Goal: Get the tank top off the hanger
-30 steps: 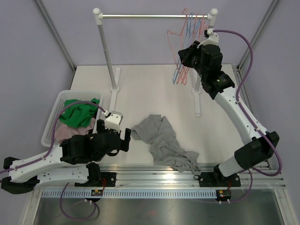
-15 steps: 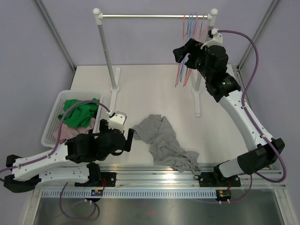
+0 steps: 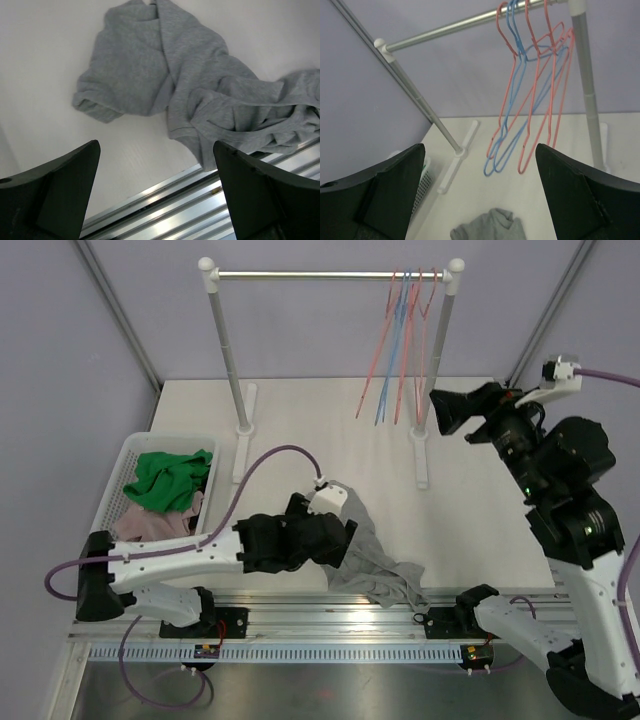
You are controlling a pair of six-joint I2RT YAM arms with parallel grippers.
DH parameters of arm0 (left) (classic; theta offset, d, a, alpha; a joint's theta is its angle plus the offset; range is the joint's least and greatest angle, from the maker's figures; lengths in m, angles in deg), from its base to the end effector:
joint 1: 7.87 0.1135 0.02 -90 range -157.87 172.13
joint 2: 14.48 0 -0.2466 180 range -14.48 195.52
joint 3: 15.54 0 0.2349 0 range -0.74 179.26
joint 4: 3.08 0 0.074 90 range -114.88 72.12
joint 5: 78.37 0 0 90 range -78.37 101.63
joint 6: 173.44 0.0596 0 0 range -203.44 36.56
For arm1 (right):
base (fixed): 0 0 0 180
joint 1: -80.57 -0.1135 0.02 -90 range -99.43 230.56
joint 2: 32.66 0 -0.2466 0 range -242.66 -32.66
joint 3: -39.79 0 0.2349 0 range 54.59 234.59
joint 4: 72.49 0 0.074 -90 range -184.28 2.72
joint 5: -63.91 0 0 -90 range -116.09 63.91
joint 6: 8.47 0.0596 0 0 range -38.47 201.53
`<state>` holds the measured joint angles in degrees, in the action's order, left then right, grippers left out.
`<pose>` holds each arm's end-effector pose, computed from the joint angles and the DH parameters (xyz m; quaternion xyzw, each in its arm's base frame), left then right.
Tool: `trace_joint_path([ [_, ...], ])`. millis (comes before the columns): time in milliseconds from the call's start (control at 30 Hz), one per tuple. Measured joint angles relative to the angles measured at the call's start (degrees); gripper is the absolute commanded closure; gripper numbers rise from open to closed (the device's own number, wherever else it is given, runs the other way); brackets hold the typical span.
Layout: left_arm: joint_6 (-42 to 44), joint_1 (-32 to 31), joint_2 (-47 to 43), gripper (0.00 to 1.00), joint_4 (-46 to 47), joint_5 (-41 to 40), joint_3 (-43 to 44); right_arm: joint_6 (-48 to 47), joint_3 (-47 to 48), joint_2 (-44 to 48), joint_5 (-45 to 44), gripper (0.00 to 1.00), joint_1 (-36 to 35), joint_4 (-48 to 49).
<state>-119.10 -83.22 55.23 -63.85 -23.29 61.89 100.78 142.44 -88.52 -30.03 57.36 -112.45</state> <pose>0.0940 -0.2246 0.2782 0.2177 0.8833 -0.0880 0.4057 0.1624 0.0652 0.5047 0.0028 0.6638 0.2494 0.7051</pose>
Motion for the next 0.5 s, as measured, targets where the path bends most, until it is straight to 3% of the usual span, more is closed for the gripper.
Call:
trace_joint_path([
  [233, 0.90, -0.50, 13.75, 0.01, 10.88, 10.97, 0.55, -0.72, -13.16, 16.87, 1.36, 0.01, 0.00, -9.90],
  [500, 0.61, -1.07, 25.70, 0.01, 17.73, 18.03, 0.72, -0.15, -19.82, 24.70, 6.49, 0.00, 0.00, -14.99],
])
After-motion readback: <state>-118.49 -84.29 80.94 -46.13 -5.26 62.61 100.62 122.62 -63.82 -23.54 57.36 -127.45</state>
